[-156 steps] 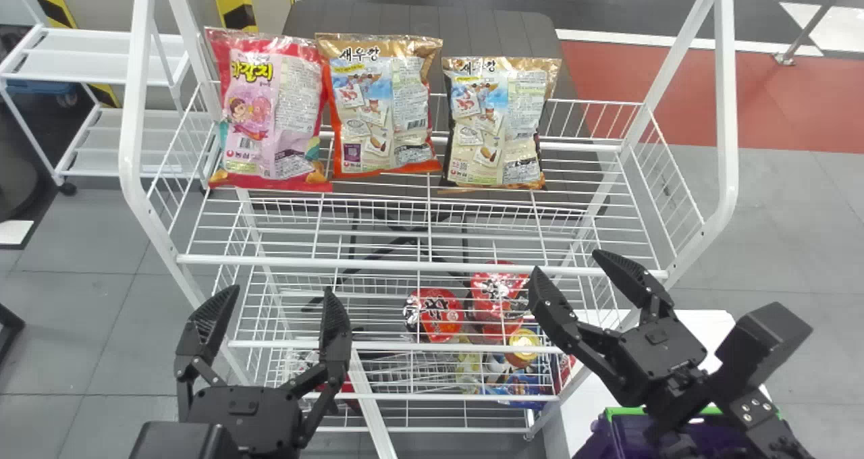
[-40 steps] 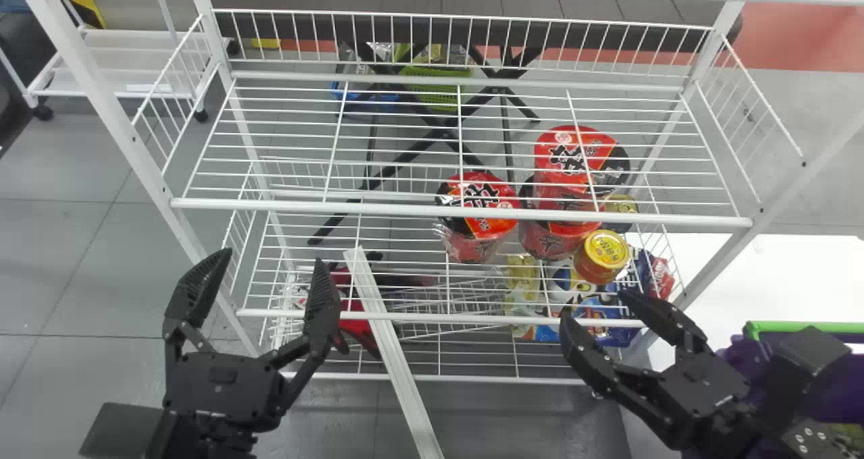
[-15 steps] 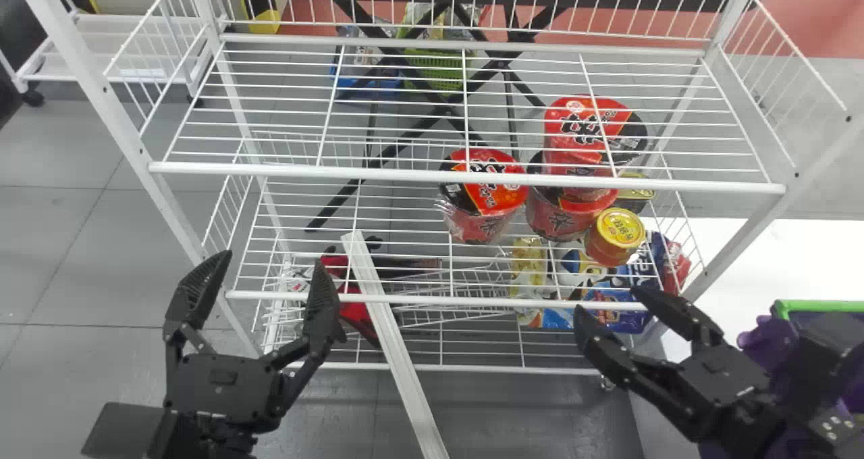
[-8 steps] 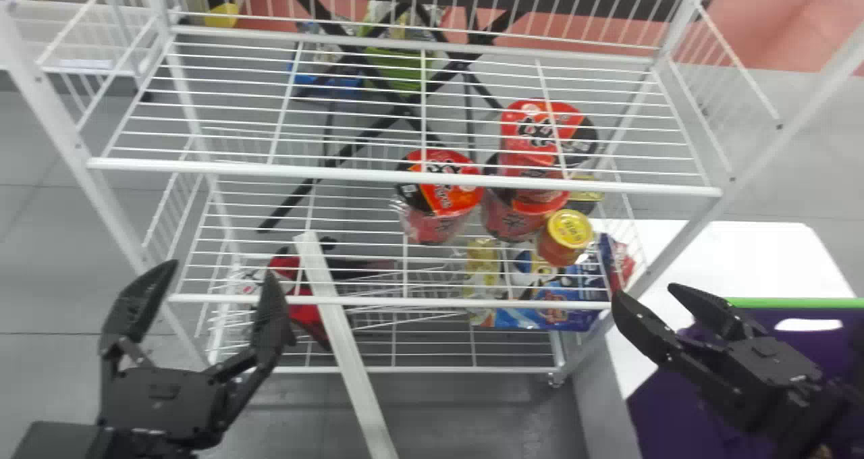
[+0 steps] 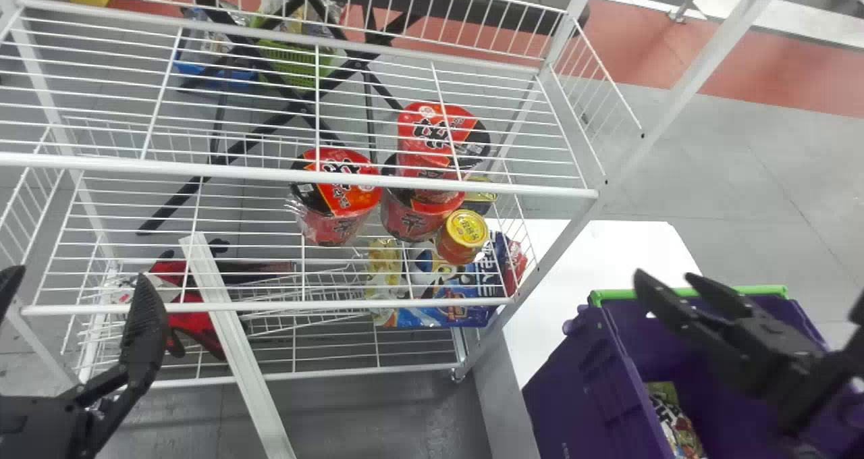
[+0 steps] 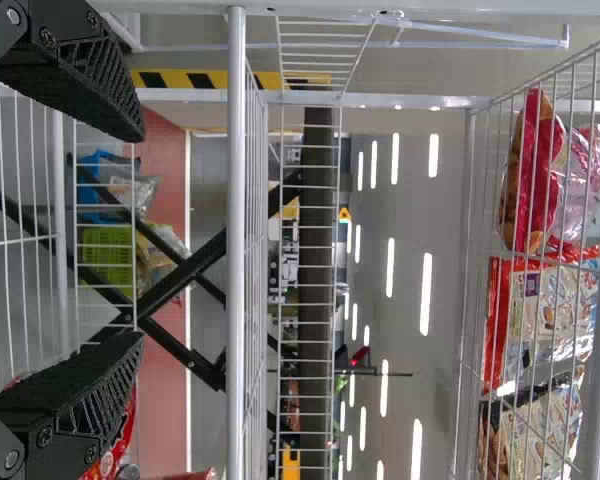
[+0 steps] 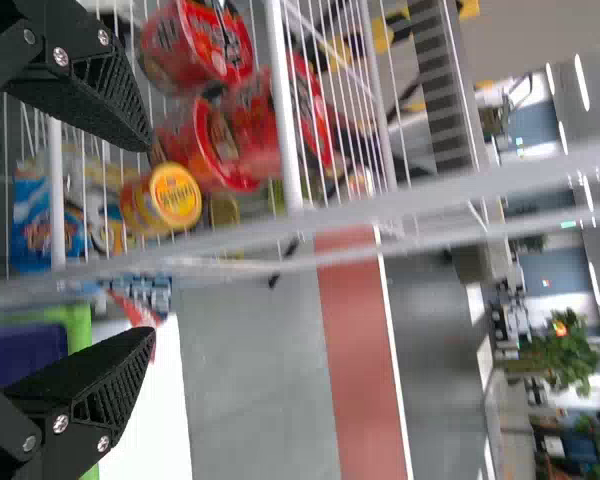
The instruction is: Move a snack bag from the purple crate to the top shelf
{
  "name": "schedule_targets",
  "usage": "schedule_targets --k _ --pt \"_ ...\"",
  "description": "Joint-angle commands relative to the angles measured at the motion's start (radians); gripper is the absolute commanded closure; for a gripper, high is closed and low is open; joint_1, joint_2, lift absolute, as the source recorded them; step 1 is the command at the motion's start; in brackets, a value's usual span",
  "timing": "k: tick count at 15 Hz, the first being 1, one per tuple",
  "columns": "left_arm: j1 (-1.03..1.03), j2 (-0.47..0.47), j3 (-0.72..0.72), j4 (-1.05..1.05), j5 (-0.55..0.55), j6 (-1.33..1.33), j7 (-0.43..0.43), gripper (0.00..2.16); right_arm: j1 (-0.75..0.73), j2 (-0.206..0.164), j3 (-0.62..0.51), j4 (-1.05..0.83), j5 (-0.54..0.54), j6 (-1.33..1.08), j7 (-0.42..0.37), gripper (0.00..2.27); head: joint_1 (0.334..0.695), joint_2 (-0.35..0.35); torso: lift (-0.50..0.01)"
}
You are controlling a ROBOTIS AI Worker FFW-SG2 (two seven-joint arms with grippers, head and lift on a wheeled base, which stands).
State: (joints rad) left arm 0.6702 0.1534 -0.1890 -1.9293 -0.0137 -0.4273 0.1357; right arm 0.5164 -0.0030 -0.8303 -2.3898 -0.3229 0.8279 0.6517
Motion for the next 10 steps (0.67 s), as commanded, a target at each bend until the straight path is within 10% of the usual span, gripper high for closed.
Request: schedule_targets --k 1,10 --pt "0.000 0.000 -0.001 0.006 -0.002 0.000 -0.001 0.12 -0.067 0.004 -0.082 0.058 0.044 0.040 0.052 0.19 0.695 -0.350 -0.455" --pt "-0.004 0.008 0.000 0.010 -0.011 0.022 -0.005 0.12 -0.269 -0.295 -0.170 0.440 0.335 0.267 0.436 0.19 0.695 -0.350 -0.455"
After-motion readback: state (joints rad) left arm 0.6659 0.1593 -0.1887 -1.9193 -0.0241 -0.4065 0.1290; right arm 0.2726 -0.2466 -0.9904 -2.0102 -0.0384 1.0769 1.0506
